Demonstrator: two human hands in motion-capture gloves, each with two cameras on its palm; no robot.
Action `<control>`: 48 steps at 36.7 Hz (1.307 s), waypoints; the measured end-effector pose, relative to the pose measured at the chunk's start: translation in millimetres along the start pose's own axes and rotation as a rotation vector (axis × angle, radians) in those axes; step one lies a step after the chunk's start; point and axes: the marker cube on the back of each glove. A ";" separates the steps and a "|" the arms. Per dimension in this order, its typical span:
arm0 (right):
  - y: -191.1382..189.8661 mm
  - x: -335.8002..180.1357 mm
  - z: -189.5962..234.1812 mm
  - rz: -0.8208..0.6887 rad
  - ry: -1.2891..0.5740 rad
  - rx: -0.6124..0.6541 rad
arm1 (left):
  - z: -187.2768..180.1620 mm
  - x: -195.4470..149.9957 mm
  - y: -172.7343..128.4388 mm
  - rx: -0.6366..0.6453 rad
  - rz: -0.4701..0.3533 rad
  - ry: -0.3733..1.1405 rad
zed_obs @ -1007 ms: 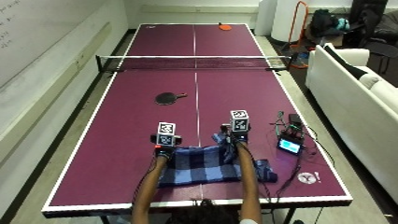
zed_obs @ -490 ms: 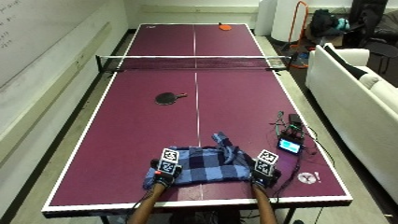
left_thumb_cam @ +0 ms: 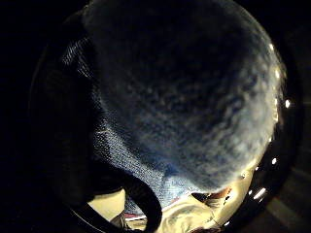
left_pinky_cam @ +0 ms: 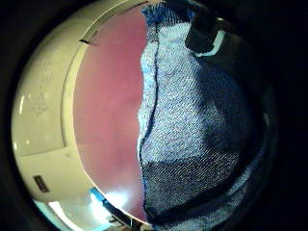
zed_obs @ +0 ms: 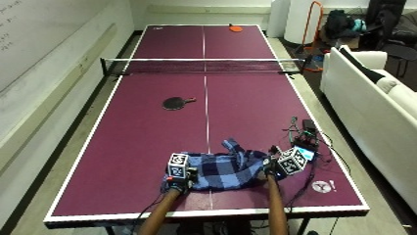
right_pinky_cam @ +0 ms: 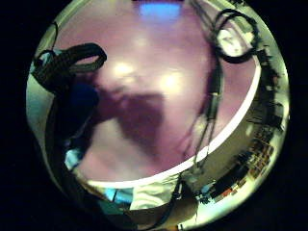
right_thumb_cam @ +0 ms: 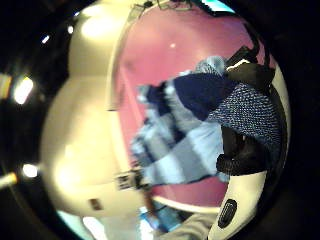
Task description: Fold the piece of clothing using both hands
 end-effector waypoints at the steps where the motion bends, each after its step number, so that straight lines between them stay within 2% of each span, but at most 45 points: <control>1: -2.3 -10.2 -4.6 -0.023 -0.052 0.013 | -1.3 2.1 -0.4 -0.021 -0.003 0.001; 4: 1.9 -39.5 -12.6 -0.021 -0.068 -0.001 | -9.5 4.6 0.0 -0.064 -0.015 0.011; 7: 8.1 -72.9 -3.8 -0.049 -0.021 -0.030 | -23.6 0.8 3.4 -0.046 -0.011 0.057; 10: -31.6 -106.0 57.0 -0.239 -0.030 -0.024 | -41.4 -14.0 9.1 0.033 -0.033 0.094; 12: -40.5 -129.9 94.1 -0.341 -0.002 -0.033 | -43.6 -30.4 6.1 0.070 -0.061 0.103; 17: 9.4 -194.0 141.9 -0.488 0.115 -0.101 | -42.0 -69.8 -1.8 0.167 -0.096 0.123; 20: 41.5 -219.7 169.0 -0.542 0.180 -0.151 | -26.6 -92.9 -11.6 0.151 -0.100 0.169; 24: 126.1 -245.5 169.3 -0.560 0.288 -0.275 | -31.7 -113.1 3.3 0.156 -0.135 0.193; 26: 155.2 -249.5 170.1 -0.569 0.310 -0.346 | -37.3 -117.6 14.3 0.153 -0.150 0.195; 31: 169.9 -243.0 179.3 -0.635 0.191 -0.505 | -42.7 -121.5 22.8 0.161 -0.153 0.201; 34: 168.1 -232.1 166.1 -0.651 0.062 -0.569 | -47.2 -116.2 24.0 0.176 -0.138 0.207; 36: 164.6 -219.6 147.2 -0.648 0.051 -0.585 | -49.9 -109.3 22.6 0.185 -0.125 0.202; 39: 151.8 -197.9 116.2 -0.638 0.166 -0.522 | -53.8 -96.5 18.0 0.205 -0.098 0.183; 45: 72.2 -144.8 83.6 -0.607 0.608 -0.171 | -65.0 -63.3 5.2 0.278 -0.044 0.124; 48: 55.2 -132.5 65.5 -0.572 0.704 -0.063 | -74.1 -47.9 10.2 0.286 -0.019 0.118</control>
